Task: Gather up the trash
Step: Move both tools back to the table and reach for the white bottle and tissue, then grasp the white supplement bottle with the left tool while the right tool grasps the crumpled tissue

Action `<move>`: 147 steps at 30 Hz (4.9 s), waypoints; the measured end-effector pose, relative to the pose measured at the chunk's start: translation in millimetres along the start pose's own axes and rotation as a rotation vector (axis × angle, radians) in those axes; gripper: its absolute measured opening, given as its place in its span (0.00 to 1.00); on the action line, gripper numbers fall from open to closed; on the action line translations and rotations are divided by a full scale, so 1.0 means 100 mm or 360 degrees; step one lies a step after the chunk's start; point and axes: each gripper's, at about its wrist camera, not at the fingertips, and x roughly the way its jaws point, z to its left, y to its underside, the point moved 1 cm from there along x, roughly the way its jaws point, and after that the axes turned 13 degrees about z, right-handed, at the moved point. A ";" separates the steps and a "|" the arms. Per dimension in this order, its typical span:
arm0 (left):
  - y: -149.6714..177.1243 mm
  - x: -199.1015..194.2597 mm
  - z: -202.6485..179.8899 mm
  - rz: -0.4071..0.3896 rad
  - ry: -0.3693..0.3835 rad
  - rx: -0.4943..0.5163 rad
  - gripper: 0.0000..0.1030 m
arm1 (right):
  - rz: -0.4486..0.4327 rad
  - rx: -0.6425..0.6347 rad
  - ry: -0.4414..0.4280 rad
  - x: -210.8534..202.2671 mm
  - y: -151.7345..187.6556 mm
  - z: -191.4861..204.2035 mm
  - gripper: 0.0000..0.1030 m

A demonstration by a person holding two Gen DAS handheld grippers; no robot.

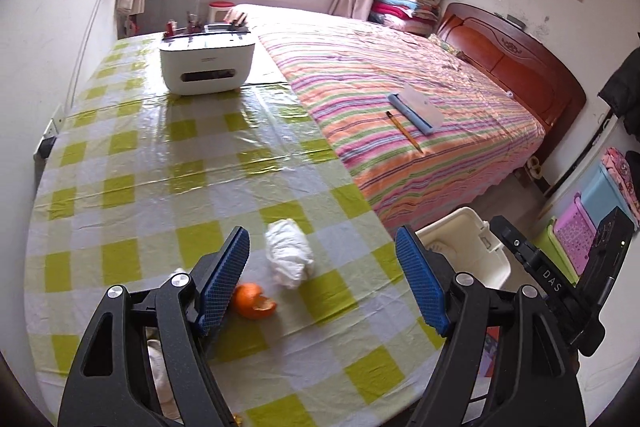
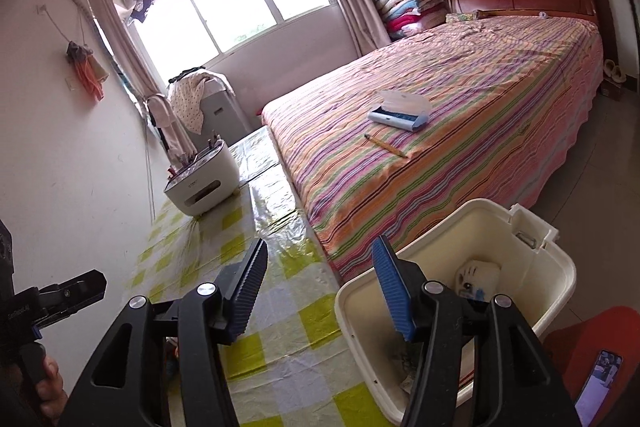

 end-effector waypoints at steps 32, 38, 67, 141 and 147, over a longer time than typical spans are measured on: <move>0.30 0.57 1.36 0.0414 -0.0326 0.0065 0.73 | 0.0368 -0.0420 -0.0107 0.69 0.36 1.31 0.54; 0.29 0.69 1.26 0.0465 -0.0353 0.0170 0.73 | 0.0400 -0.0326 -0.0137 0.72 0.32 1.20 0.54; 0.34 1.23 1.19 0.0748 -0.0381 0.0151 0.56 | 0.0418 -0.0338 -0.0093 0.82 0.30 1.19 0.54; -0.14 0.44 0.06 0.0107 0.0123 -0.0026 0.27 | 0.0566 -0.0216 0.0059 1.29 0.05 0.60 0.22; -0.15 0.43 -0.10 0.0101 0.0157 0.0010 0.27 | 0.0509 -0.0221 0.0054 1.19 0.03 0.58 0.22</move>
